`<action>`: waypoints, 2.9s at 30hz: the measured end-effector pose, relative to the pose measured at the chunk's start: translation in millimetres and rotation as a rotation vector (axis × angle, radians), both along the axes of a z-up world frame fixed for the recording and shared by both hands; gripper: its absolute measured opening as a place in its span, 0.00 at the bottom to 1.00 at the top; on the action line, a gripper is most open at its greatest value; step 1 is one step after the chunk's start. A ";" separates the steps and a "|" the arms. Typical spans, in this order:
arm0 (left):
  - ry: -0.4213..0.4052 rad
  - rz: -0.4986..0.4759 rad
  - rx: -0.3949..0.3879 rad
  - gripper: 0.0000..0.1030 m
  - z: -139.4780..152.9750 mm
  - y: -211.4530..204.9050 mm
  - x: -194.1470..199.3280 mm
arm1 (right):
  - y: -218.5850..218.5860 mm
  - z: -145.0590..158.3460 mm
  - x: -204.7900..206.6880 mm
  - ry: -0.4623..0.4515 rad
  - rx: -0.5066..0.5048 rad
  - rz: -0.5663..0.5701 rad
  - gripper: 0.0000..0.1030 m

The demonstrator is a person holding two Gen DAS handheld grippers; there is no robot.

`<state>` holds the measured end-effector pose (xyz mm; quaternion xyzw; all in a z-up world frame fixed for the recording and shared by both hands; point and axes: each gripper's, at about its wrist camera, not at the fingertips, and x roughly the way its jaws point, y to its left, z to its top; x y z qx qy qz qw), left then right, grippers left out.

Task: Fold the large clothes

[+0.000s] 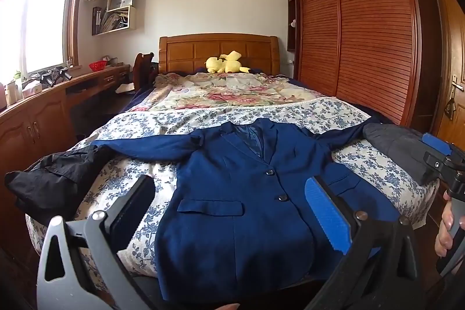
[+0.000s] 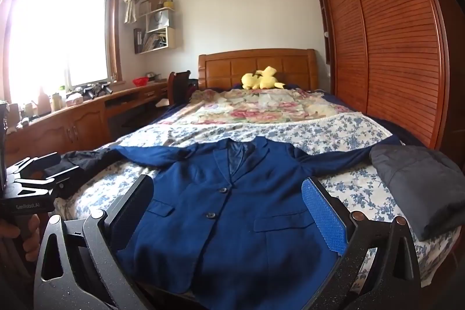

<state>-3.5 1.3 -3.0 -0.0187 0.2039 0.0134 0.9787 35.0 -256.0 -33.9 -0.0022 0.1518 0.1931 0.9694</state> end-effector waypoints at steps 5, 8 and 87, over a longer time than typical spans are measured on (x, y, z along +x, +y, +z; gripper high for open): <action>-0.006 -0.002 -0.002 1.00 -0.9 -1.3 -0.1 | -0.4 1.7 -2.8 0.000 0.004 0.004 1.00; -0.008 0.000 -0.008 1.00 -1.0 -0.2 -0.3 | -1.1 1.3 -3.0 -0.002 0.004 0.005 1.00; 0.043 0.028 -0.033 1.00 -16.7 12.3 15.6 | 16.5 -11.6 12.5 0.062 0.013 0.049 1.00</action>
